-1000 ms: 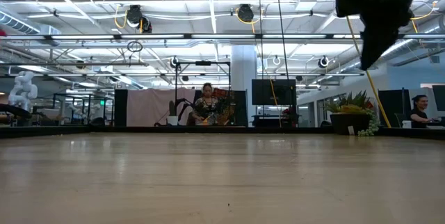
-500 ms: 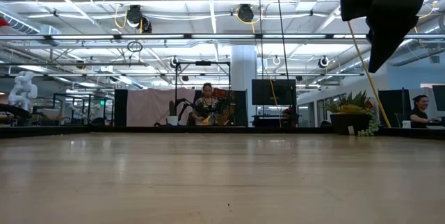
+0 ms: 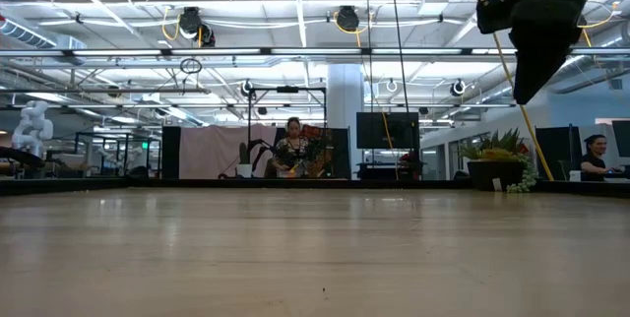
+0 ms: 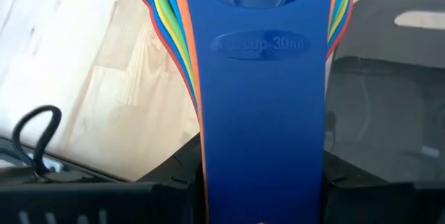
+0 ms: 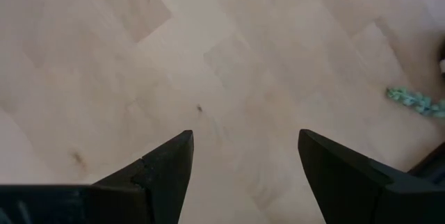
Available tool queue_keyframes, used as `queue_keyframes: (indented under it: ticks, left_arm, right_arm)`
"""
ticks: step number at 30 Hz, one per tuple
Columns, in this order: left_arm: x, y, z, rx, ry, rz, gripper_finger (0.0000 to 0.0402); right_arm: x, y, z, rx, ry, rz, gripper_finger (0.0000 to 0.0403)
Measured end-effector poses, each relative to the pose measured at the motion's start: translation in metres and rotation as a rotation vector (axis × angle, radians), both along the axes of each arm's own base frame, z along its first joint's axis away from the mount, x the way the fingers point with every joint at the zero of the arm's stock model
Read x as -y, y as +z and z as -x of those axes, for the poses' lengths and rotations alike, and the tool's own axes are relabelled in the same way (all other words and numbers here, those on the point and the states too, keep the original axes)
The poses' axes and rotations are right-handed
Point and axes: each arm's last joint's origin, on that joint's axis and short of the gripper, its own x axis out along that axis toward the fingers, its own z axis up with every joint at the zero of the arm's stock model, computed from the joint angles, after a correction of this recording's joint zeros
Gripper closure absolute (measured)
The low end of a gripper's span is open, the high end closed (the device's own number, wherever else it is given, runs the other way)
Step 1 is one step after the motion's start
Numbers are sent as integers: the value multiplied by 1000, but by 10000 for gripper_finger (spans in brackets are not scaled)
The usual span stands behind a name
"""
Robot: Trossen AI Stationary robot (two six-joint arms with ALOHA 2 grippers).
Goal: Nest measuring cups in basket
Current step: Put the nested measuring cups into the black bin
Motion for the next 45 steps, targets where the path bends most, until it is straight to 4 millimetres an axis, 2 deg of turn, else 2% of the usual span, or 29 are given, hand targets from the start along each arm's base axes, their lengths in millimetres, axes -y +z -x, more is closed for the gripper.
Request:
queue_keyframes:
  ticks: [5,7,11,17,25,33,45]
  left_arm:
    - [-5,7,7,-11,-73,52,264]
    - [2,18,16,27,-106,256,264]
    - [-12,16,30,43,-165,193,265]
    - [-14,17,47,-25,-237,185,265]
    - [-17,16,50,-26,-236,161,265]
    - [-20,0,48,17,-272,141,265]
    - [-26,6,44,38,-361,114,265]
  right_arm:
    - [2,2,-5,73,-72,0,149]
    - [2,3,-8,108,-96,-11,149]
    - [1,3,-12,163,-141,-32,149]
    - [1,-2,-15,199,-202,-61,149]
    - [-3,-2,-19,247,-260,-99,149]
    - [-6,-2,-18,240,-257,-126,149]
    - [-6,-3,-17,234,-263,-129,149]
